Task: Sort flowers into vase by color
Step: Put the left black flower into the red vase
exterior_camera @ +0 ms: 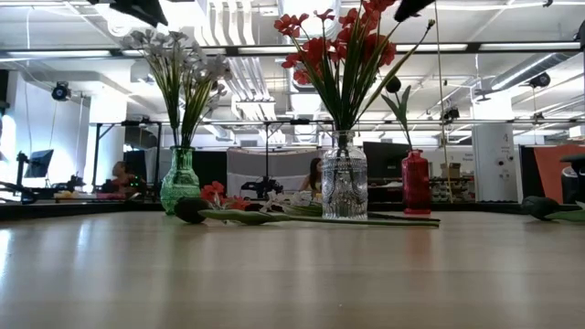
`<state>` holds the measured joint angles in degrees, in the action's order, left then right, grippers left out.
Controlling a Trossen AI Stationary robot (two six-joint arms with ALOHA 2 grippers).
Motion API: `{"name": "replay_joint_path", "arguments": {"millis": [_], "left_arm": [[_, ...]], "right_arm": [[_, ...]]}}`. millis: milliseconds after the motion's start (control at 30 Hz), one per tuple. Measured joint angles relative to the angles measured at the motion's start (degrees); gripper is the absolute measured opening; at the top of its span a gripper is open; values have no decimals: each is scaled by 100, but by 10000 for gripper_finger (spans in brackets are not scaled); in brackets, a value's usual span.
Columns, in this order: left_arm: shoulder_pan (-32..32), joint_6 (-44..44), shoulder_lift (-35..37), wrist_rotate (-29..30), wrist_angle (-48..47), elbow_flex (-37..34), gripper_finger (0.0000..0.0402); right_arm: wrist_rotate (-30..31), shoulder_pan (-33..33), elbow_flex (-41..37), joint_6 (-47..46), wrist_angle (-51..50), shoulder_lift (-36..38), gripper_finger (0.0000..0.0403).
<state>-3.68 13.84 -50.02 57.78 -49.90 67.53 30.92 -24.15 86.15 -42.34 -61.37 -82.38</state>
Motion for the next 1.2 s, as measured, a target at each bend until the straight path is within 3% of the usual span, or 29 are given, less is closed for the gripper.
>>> {"name": "replay_joint_path", "arguments": {"millis": [233,400,600,867,1200], "left_arm": [[829,-181,-4,-288,-36,389,146],[1574,-234,-28,-233,95,381,146],[2546,-167,-298,359,246,134,146],[3318,-119,-1015,1034,378,91,146],[3883,521,-1604,1034,374,49,146]], "right_arm": [[-1483,207,-63,-1864,-1494,-22,215],[-1940,224,-434,-2689,-1990,-23,215],[-2412,245,-945,-3128,-1868,-23,215],[-1983,184,-1455,-2346,-1093,-24,215],[-1281,180,-2393,-800,1093,-45,215]]}}
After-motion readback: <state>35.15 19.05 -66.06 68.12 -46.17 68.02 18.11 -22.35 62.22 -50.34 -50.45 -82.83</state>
